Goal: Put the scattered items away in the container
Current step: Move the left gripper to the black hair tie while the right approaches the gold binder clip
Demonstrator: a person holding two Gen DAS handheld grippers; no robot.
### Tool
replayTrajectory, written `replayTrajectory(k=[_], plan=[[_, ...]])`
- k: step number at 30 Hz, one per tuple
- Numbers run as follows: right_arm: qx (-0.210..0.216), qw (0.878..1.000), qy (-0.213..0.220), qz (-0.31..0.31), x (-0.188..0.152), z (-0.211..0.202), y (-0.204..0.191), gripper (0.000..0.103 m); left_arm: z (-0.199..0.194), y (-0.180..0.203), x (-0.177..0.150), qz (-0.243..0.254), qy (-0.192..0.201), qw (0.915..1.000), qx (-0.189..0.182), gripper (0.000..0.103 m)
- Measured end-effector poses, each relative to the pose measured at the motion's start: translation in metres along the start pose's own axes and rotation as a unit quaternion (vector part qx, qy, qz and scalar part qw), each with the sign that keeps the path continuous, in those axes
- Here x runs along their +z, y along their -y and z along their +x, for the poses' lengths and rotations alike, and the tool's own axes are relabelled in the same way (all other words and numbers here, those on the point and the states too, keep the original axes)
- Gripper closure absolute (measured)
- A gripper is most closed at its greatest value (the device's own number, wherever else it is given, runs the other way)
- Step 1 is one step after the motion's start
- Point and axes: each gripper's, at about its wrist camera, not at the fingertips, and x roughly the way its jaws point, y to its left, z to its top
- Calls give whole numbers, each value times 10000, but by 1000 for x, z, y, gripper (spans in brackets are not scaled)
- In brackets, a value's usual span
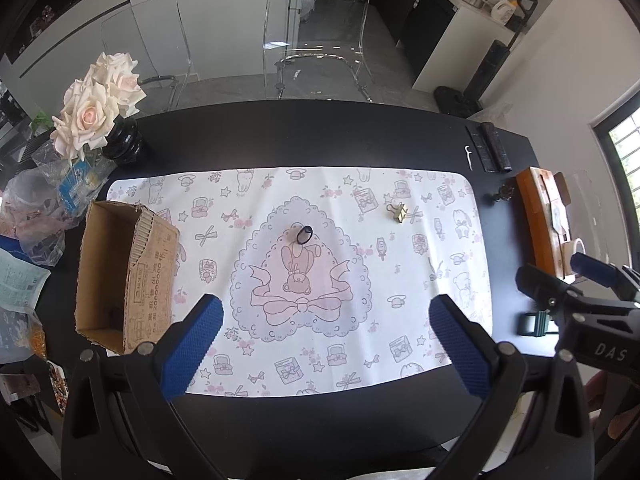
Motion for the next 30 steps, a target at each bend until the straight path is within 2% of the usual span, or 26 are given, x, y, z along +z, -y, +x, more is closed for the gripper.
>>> replayTrajectory(k=[15,30], plan=[[-19,9998,-185,-48,28,68,9,0,63,-9,23,-60,-88,9999,7,0],[42,9995,-236,-217,32,153,5,0,152,-8,23,136,-273,9995,-62,0]])
